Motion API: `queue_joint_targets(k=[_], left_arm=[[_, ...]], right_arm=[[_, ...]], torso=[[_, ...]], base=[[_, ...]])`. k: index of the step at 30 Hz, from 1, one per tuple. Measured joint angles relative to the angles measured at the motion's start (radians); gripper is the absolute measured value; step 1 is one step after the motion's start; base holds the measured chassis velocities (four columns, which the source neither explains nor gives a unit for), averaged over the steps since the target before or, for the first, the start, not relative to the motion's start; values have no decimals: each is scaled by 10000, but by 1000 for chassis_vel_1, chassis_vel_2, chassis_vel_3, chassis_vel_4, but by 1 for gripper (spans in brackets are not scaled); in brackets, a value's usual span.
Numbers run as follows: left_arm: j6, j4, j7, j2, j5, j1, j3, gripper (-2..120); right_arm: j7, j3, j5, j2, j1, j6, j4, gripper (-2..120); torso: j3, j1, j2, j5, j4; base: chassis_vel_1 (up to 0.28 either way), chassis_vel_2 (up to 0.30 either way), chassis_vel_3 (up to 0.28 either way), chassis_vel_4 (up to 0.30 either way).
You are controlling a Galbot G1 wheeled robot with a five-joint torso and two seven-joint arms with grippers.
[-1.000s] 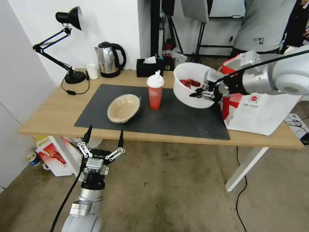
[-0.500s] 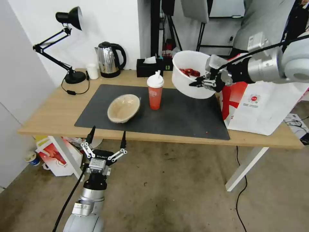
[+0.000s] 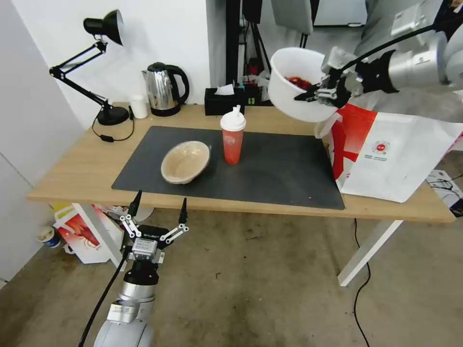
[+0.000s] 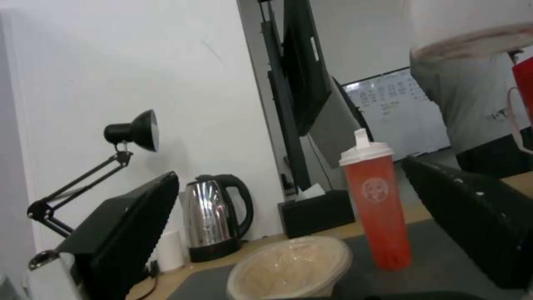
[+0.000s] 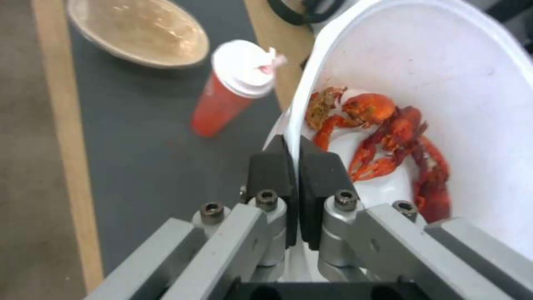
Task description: Pick up the trash from the table and place it into the takeout bag.
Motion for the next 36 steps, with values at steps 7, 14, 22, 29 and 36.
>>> queue_joint_targets(k=[7,14,22,29,36], left_arm=[[-20,95,11,0,8,-11,33,100],[-46,117,18,12,10,-18,26,100],[-89,166,23,6,24,0,22,100],[-92,168,38,21,47,4,22,100],[-82,194,63,21,69,-101,65,100]], right_arm=[[-81,-30,-210,197,4,39,-515,0],[-296,-123,-528,420,30,55,-1164,0],[-561,-448,-1045,769,141,117,-1747,0],[-769,-627,-1332,980,230,162,-1985,0],[-1094,-852,-1703,1150,424,277,-2462,0]], torso=[[0,0,0,0,1],[0,0,0,1,1],[0,-1,0,1,0],[0,0,0,2,0],[0,0,0,0,-1]], base=[[0,0,0,0],[0,0,0,0],[0,0,0,0],[0,0,0,0],[0,0,0,0]])
